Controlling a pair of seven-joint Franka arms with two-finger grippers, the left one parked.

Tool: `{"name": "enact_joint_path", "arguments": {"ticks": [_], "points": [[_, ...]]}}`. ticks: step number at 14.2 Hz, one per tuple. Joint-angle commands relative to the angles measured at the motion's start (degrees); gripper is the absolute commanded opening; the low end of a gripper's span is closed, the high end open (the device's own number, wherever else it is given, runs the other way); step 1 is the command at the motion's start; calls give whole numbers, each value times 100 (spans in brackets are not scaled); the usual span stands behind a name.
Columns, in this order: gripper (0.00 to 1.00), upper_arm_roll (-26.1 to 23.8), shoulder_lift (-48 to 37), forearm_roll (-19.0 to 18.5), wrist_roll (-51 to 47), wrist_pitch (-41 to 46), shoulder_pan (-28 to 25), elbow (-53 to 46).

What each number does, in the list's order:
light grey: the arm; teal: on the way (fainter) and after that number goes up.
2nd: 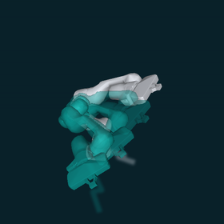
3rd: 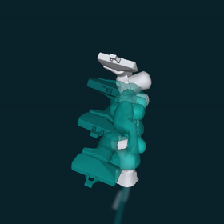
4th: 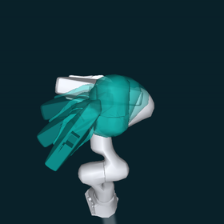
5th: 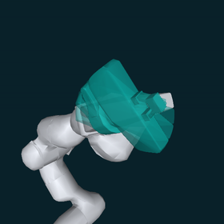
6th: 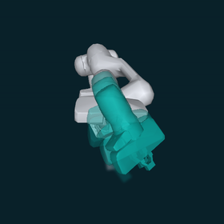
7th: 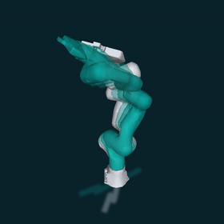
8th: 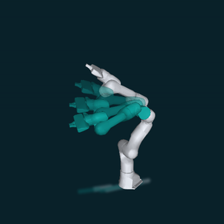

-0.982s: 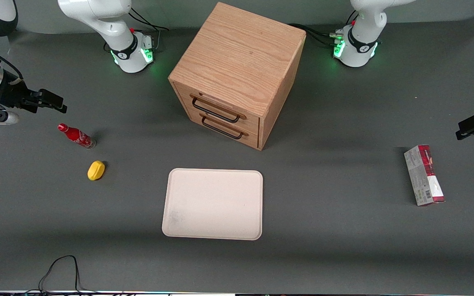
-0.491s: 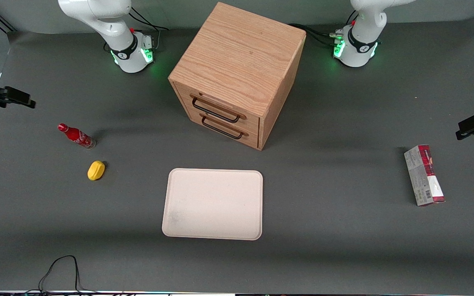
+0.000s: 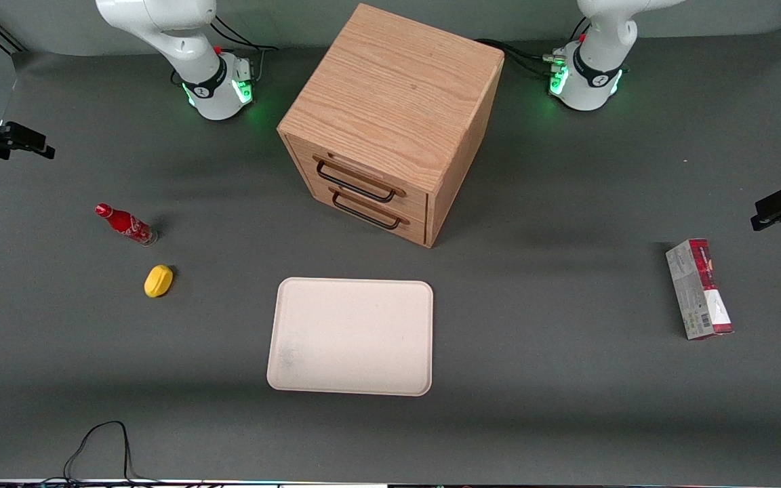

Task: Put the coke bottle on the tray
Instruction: 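Lower the open right gripper over the red Coca-Cola bottle's cap end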

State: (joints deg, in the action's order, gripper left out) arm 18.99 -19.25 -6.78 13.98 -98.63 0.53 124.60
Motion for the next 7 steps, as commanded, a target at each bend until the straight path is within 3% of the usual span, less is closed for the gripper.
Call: {"name": "enact_joint_path", "arguments": {"ticks": [1,4,7], "points": [[100,-1,-317,-219,8,-646,-44,687],[100,-9,-116,-219,-9,-1743,-36,1267],[100,-1,280,-219,-9,-2272,-44,1390]]}}
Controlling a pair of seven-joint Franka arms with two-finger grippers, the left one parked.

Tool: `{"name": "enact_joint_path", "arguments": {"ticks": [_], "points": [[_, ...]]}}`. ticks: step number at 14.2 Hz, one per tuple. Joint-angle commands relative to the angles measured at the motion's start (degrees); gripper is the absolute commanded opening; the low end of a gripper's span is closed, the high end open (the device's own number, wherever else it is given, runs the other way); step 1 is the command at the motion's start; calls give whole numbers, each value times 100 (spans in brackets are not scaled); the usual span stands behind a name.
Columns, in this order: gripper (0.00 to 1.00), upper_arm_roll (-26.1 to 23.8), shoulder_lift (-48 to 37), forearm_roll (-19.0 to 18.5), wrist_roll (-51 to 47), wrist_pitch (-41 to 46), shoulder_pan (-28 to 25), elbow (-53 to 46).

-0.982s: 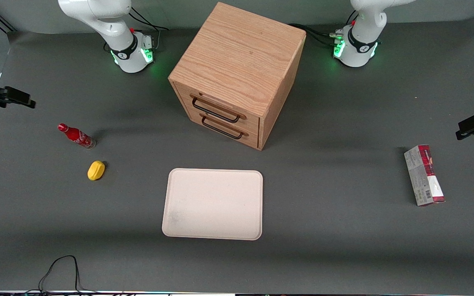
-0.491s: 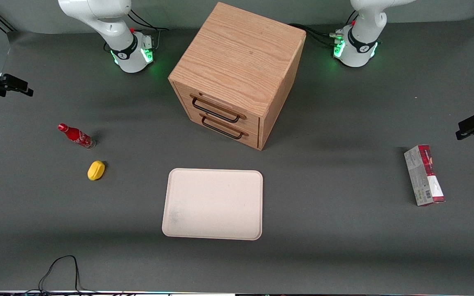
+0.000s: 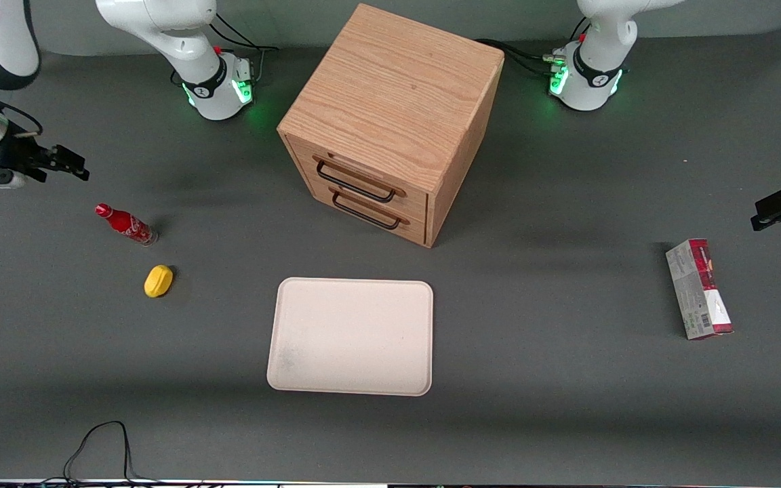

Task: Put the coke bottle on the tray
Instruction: 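Lower the open right gripper over the red Coca-Cola bottle's cap end, then close the right gripper on the bottle and lift it off the table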

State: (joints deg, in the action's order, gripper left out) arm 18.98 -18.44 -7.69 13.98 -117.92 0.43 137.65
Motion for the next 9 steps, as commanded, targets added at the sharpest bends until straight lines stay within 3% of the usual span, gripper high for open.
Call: {"name": "enact_joint_path", "arguments": {"ticks": [1,9], "points": [[100,0,253,-128,-9,-633,-34,252],[99,228,859,-128,140,-2067,-25,868]]}}
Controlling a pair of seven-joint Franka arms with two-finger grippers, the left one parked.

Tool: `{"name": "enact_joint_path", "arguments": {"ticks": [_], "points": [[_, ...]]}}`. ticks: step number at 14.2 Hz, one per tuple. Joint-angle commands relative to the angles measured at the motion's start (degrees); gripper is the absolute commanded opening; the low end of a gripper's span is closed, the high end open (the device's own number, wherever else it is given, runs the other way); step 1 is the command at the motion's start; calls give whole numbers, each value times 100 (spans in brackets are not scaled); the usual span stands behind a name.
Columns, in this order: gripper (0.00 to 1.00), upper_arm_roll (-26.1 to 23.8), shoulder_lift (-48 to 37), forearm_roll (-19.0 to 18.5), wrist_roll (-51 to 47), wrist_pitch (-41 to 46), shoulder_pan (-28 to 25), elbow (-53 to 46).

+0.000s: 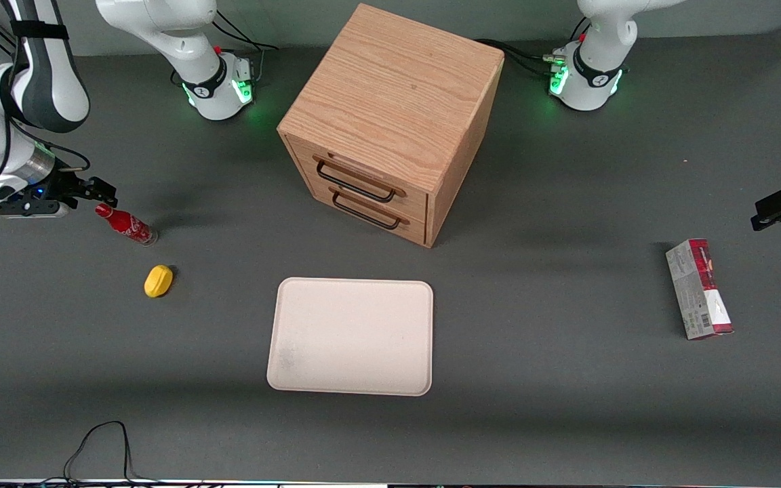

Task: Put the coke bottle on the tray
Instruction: 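Close the right gripper on the bottle and lift it off the table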

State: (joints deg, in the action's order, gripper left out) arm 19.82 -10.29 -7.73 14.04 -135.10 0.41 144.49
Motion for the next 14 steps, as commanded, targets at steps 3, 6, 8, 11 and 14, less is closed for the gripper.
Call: {"name": "enact_joint_path", "arguments": {"ticks": [3,6,8,11,14], "points": [[96,171,141,-123,134,-437,-50,185],[82,180,150,-123,134,-447,-59,194],[42,180,141,-123,134,-447,-68,194],[0,171,115,-123,125,-429,-76,194],[0,171,63,-123,108,-376,-94,185]]}}
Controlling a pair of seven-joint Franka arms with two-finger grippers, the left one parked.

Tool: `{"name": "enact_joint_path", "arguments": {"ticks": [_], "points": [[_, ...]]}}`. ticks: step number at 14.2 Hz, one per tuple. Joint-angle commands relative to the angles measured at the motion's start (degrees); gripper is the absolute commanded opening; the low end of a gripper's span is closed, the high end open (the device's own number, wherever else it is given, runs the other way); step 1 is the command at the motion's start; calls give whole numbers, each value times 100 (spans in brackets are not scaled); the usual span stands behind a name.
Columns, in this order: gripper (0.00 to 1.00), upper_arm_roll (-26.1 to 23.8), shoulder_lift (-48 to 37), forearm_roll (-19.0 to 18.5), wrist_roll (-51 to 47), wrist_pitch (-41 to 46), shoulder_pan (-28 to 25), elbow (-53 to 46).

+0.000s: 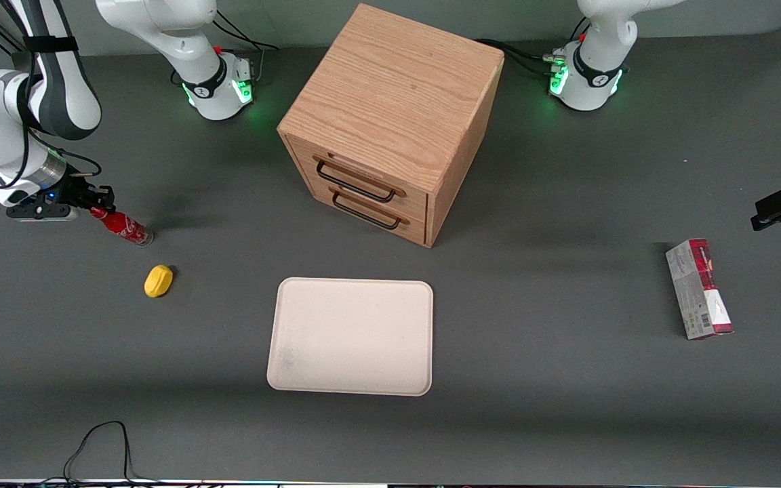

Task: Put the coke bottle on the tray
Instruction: 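Close the right gripper on the bottle and lift it off the table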

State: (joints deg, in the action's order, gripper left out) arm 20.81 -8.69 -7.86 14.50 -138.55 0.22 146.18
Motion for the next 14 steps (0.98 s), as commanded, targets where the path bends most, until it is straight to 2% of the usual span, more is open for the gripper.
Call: {"name": "enact_joint_path", "arguments": {"ticks": [1,4,7,10,14], "points": [[0,55,-124,-110,44,-23,-74,7],[0,3,-221,-110,-9,291,-74,-115],[0,-225,-370,-84,-210,1352,-74,-789],[0,-612,-187,-5,-413,2846,-74,-2150],[0,-1042,962,566,-992,4771,-145,-4767]]}}
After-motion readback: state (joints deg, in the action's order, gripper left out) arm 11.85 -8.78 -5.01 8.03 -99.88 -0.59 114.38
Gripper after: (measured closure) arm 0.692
